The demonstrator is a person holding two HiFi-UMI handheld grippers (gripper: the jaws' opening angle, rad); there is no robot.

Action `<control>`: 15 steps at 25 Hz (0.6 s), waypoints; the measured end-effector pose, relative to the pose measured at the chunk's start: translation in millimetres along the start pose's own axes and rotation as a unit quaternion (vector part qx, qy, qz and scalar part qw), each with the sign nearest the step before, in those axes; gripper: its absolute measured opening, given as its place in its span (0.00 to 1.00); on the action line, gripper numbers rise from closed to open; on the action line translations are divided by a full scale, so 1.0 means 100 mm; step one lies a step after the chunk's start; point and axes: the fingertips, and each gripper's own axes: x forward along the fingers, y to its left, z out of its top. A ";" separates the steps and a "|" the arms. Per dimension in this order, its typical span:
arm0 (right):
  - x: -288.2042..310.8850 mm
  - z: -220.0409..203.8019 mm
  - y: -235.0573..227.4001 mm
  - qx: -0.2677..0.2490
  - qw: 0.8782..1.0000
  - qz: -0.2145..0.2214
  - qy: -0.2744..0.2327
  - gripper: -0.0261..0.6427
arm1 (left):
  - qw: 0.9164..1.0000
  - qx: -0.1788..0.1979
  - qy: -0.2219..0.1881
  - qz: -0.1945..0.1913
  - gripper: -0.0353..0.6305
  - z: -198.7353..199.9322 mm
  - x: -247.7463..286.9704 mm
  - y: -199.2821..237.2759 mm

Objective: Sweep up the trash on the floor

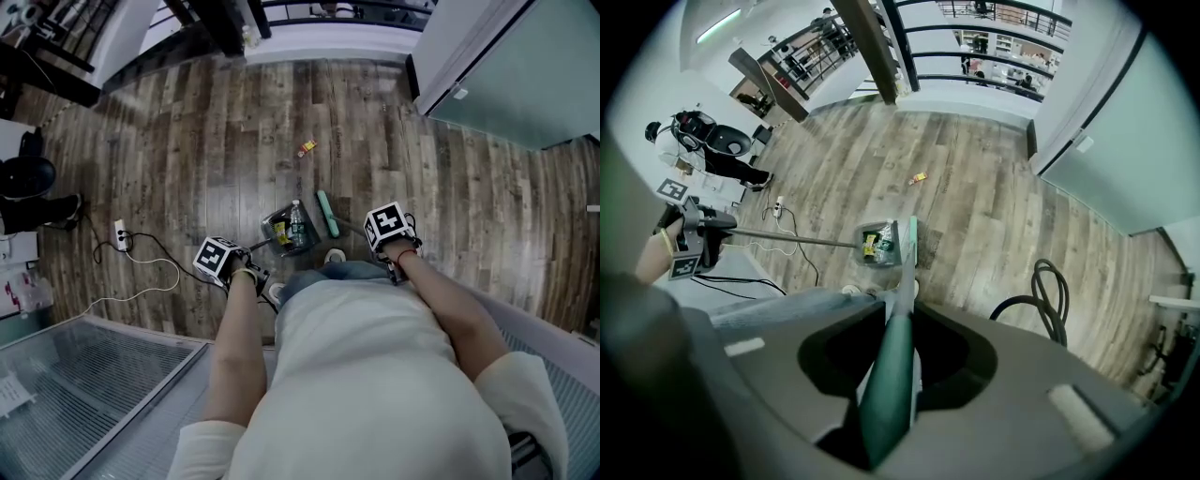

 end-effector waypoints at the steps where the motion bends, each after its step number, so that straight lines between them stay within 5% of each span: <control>1: 0.00 0.01 -0.03 0.002 1.000 0.000 -0.001 0.18 | 1.000 -0.003 -0.002 -0.001 0.19 0.01 0.00 -0.02; 15: -0.09 0.14 -0.27 0.078 0.996 0.019 -0.034 0.18 | 0.998 -0.040 -0.037 -0.019 0.19 0.33 -0.09 -0.34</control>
